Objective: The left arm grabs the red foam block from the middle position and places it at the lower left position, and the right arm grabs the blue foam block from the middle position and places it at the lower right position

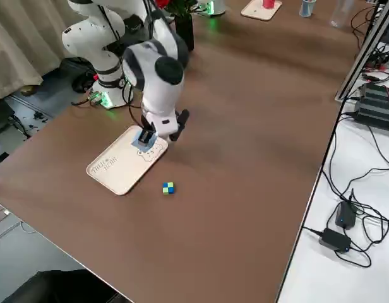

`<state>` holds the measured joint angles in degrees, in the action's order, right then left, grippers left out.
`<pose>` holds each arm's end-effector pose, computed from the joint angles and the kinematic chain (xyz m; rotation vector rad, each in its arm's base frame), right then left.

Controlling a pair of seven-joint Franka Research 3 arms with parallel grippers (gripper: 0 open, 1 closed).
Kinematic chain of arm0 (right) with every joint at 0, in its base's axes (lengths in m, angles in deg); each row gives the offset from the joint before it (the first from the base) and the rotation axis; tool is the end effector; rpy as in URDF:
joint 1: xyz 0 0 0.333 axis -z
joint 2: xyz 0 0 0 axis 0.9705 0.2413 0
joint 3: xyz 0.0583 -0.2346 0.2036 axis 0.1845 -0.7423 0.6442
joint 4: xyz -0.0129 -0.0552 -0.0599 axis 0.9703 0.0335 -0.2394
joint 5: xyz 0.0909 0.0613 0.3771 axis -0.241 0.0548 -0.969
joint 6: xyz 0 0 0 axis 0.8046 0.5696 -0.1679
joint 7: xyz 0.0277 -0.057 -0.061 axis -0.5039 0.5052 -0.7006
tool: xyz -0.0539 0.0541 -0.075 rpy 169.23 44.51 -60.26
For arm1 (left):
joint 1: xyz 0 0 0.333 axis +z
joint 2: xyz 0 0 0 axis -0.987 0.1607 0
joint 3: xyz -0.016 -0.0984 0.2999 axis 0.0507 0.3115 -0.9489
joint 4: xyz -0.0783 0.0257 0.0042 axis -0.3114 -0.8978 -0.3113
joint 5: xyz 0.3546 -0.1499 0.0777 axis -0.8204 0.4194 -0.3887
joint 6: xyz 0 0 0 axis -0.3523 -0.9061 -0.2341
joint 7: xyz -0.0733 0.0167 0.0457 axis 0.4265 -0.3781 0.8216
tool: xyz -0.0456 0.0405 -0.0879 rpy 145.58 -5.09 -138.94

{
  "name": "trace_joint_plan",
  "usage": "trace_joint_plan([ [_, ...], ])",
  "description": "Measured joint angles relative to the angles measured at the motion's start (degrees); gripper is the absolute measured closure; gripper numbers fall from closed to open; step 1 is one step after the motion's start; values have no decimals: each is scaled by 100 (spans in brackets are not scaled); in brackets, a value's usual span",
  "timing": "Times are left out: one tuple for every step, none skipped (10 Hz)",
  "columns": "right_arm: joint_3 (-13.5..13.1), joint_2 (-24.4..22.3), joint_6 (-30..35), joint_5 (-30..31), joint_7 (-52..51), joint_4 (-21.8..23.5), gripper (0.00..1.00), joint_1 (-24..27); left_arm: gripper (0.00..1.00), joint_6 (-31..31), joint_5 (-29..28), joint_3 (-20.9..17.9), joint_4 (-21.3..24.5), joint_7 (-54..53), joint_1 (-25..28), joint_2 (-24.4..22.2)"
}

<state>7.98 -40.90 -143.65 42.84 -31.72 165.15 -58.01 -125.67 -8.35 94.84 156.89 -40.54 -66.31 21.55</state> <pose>0.4590 -0.2600 0.3248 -3.0444 -0.2961 0.5991 0.5675 0.0115 0.5628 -3.0500 -0.4341 0.1410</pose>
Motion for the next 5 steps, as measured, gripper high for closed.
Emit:
trace_joint_plan([
  [-1, 0, -256, 16, -199, 148, 42, 203, 0, 217, 161, -162, -309, -105, -326, -13],
  [-3, 0, -520, 18, -378, 270, 41, 410, 0, 343, 230, -184, -560, -151, -504, -24],
  [-3, 13, -932, 19, -562, 466, 41, 603, 0, 401, 236, -189, -684, -159, -682, -40],
  [-3, 72, -1367, 20, -707, 704, 41, 739, 0, 405, 236, -187, -708, -160, -825, -57],
  [-3, 172, -1697, 21, -788, 894, 41, 820, 0, 406, 237, -199, -709, -171, -966, -75],
])
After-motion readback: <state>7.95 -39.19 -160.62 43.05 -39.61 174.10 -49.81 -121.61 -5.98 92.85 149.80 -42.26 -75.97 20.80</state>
